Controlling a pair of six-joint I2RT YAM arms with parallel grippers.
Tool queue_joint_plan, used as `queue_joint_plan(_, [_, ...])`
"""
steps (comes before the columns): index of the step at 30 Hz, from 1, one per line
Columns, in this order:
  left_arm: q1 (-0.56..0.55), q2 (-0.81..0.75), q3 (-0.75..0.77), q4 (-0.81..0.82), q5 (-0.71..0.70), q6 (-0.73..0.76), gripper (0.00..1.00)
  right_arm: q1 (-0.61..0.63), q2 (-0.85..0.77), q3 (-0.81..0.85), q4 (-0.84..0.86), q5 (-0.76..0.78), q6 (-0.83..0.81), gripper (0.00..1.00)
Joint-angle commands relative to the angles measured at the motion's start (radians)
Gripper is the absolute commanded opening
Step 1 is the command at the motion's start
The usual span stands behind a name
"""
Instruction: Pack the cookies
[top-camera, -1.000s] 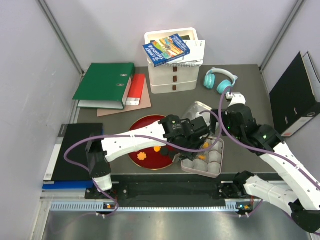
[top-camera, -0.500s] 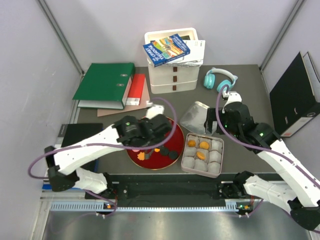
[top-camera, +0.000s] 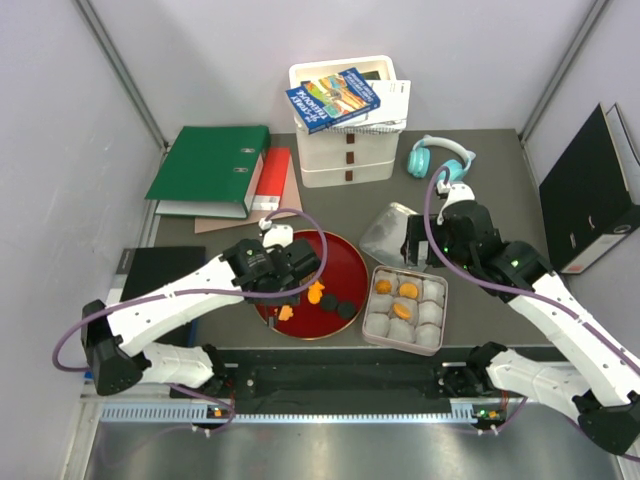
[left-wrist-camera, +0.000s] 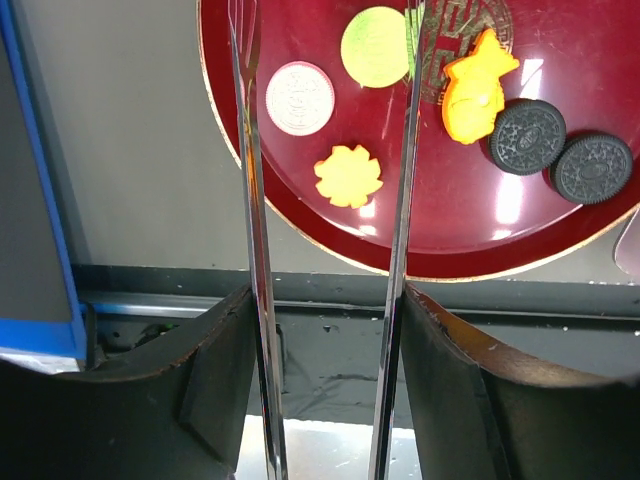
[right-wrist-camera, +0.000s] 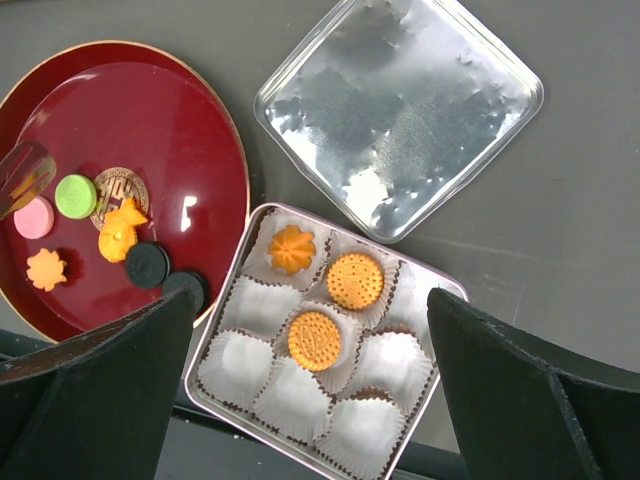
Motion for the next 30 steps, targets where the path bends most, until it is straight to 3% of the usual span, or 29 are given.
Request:
queue_joint_plan(1, [0.022, 0.001, -0.017, 0.093, 0.049, 0.022, 0.61, 0.012, -0.01, 0.046, 0.024, -0.002, 0.007, 0.99])
queue_joint_plan(13, [0.024, 0.047, -0.068, 0.194, 0.147, 0.053, 0.6, 0.01, -0.026, 0.025, 0.018, 0.012, 0.017, 0.99])
queue_joint_plan(30, [0.025, -0.013, -0.094, 0.145, 0.104, 0.007, 0.6, 0.012, -0.006, 0.02, 0.035, 0.004, 0.016, 0.99])
